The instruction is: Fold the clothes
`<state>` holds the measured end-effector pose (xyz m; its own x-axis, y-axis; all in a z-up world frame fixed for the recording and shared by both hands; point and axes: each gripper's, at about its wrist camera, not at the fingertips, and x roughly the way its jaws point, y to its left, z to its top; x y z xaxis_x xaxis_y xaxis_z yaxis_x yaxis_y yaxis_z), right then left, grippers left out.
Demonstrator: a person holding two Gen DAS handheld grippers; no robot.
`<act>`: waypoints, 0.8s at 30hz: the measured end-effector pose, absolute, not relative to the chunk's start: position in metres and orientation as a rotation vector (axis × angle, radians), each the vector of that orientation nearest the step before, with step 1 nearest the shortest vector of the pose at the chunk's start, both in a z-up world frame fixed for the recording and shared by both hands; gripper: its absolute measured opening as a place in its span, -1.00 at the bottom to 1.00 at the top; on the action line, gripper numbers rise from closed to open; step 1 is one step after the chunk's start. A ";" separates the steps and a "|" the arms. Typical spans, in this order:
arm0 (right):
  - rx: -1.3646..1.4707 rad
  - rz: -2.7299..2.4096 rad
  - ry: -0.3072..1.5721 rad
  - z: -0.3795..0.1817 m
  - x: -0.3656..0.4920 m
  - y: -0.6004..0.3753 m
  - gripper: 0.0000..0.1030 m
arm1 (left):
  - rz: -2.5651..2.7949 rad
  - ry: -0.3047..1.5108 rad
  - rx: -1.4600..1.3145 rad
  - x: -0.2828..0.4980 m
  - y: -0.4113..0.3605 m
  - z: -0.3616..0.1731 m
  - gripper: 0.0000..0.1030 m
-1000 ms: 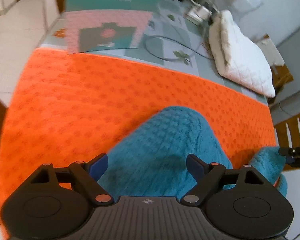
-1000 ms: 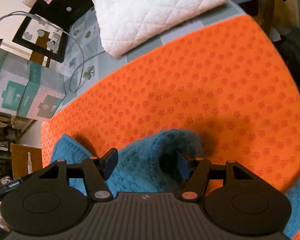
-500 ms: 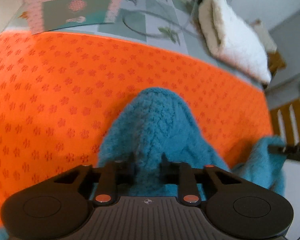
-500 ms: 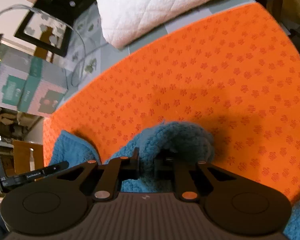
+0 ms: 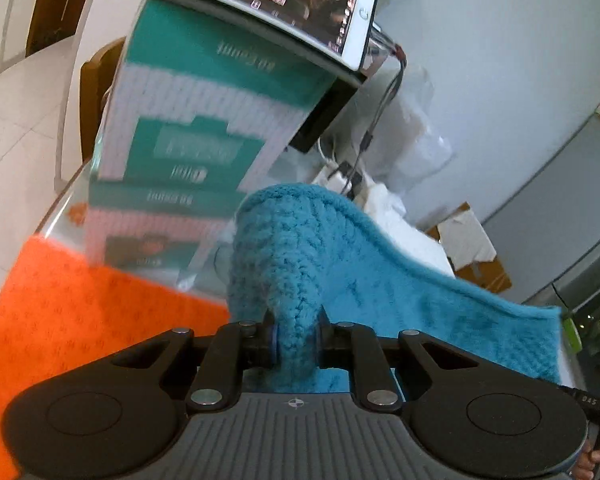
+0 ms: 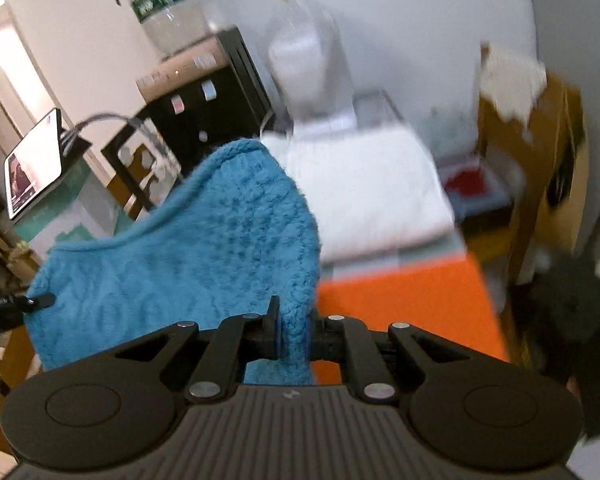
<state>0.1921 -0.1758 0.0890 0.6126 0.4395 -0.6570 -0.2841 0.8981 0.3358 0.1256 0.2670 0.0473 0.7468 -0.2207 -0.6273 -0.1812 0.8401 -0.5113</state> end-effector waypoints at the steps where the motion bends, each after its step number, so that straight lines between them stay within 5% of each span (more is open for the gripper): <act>1: 0.193 0.413 0.809 0.088 0.202 -0.175 -0.78 | -0.013 0.750 -0.587 0.133 0.267 0.042 -0.63; 8: 0.087 0.355 0.911 0.027 0.265 -0.146 -0.77 | 0.027 0.871 -0.654 0.168 0.266 -0.018 -0.53; 10: 0.042 0.342 0.940 0.011 0.273 -0.135 -0.72 | 0.059 0.902 -0.644 0.173 0.264 -0.028 -0.33; 12: -0.002 0.329 0.968 -0.006 0.280 -0.124 -0.52 | 0.086 0.912 -0.627 0.173 0.263 -0.031 0.34; 15: -0.051 0.351 0.978 -0.010 0.270 -0.117 -0.27 | 0.101 0.922 -0.607 0.162 0.262 -0.029 0.62; 24: -0.092 0.458 1.031 0.006 0.207 -0.129 -0.27 | 0.086 0.973 -0.571 0.111 0.259 -0.018 0.67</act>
<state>0.2069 -0.1294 0.0063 0.4290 0.3233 -0.8435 -0.4086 0.9022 0.1380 0.1108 0.2590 -0.0176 0.5719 -0.1810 -0.8001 -0.3180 0.8502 -0.4197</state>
